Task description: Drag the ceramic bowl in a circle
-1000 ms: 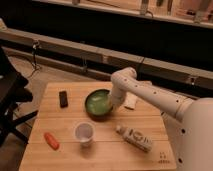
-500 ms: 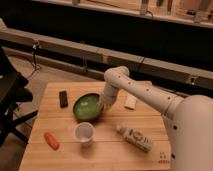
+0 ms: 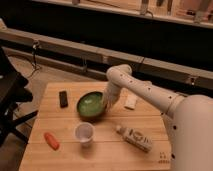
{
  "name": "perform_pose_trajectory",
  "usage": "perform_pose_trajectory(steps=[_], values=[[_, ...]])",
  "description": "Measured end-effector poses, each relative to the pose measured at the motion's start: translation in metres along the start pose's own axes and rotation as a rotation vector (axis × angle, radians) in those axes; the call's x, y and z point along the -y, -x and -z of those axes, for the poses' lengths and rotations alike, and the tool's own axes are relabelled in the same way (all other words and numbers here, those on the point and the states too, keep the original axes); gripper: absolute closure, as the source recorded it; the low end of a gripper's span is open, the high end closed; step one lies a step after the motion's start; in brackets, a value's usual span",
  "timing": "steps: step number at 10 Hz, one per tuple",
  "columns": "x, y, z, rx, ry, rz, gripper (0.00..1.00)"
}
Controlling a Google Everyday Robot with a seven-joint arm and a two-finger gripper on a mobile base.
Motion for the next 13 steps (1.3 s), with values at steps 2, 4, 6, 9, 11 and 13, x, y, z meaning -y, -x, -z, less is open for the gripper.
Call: perform_pose_trajectory(steps=[2,4,6,9,11,13], values=[[0.011,0.001,-0.002,-0.001,0.003,-0.002,0.89],[0.025,0.004,-0.005,-0.003,0.003,-0.006,0.89],[0.02,-0.002,-0.002,-0.003,0.008,-0.009,0.89],[0.017,-0.009,0.001,-0.005,0.01,-0.015,0.89],[0.024,-0.012,0.001,-0.007,0.01,-0.018,0.89],[0.022,-0.014,0.002,-0.006,0.014,-0.024,0.89]])
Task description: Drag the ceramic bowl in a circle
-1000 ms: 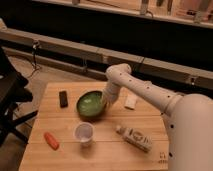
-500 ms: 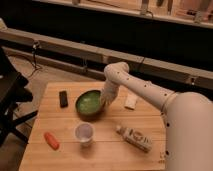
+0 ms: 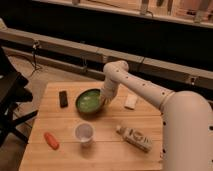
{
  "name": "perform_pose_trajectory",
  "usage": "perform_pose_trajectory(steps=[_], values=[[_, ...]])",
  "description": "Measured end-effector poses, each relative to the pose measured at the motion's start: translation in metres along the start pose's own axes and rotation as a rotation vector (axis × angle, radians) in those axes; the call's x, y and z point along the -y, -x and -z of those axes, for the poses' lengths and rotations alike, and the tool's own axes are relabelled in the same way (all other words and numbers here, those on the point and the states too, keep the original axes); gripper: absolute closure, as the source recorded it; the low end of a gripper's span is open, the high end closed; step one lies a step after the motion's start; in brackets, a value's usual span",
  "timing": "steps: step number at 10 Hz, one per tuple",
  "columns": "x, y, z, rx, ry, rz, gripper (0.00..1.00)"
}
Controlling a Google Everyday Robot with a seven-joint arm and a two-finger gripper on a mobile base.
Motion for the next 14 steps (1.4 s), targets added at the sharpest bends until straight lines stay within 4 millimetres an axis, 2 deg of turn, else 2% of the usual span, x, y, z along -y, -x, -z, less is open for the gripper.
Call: perform_pose_trajectory(steps=[14], values=[[-0.009,-0.015,0.008,-0.011,0.011,-0.019,0.89]])
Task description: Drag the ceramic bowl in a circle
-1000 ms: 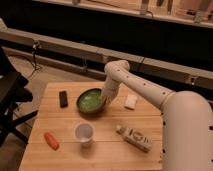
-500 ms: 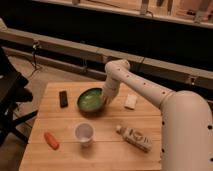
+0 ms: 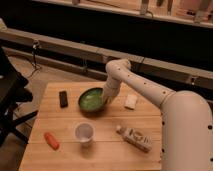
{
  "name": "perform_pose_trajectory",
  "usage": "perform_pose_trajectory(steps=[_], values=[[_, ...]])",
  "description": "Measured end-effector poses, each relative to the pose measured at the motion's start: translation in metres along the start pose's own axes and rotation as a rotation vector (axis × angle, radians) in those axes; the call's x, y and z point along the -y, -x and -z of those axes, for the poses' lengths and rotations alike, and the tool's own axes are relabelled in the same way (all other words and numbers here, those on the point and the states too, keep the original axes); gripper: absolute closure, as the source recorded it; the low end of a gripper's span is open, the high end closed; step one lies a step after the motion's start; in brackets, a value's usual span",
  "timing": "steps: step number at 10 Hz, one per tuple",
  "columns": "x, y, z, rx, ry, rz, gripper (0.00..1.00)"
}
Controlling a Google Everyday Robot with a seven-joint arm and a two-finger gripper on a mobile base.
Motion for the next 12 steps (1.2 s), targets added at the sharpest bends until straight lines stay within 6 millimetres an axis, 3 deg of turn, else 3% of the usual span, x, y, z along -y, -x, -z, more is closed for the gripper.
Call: perform_pose_trajectory(steps=[12], values=[[-0.015,-0.011,0.006,-0.006,0.012,-0.019,0.89]])
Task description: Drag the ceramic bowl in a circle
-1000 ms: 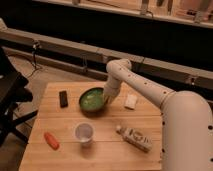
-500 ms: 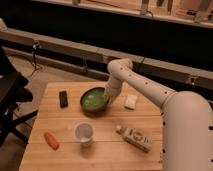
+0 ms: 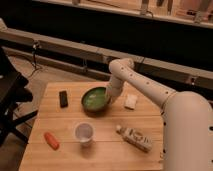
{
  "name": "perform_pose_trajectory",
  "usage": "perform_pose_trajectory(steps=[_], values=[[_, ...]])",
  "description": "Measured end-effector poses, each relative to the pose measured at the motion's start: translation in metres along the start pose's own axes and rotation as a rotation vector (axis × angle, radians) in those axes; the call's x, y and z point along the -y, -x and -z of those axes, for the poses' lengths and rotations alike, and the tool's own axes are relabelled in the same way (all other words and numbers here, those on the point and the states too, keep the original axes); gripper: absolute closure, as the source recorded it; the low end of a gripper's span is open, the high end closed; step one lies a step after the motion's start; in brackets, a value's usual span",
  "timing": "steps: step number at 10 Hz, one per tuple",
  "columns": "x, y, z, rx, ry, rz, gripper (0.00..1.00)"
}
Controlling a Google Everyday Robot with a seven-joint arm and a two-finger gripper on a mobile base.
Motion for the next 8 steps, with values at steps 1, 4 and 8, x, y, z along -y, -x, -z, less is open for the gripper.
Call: perform_pose_trajectory(steps=[1,4,8], values=[[-0.0011,-0.0003,0.0001,0.0,0.001,-0.001,0.89],[-0.0045,-0.0022,0.0014,0.0,0.005,-0.005,0.89],[-0.0079,-0.0045,0.0034,-0.001,0.009,-0.011,0.89]])
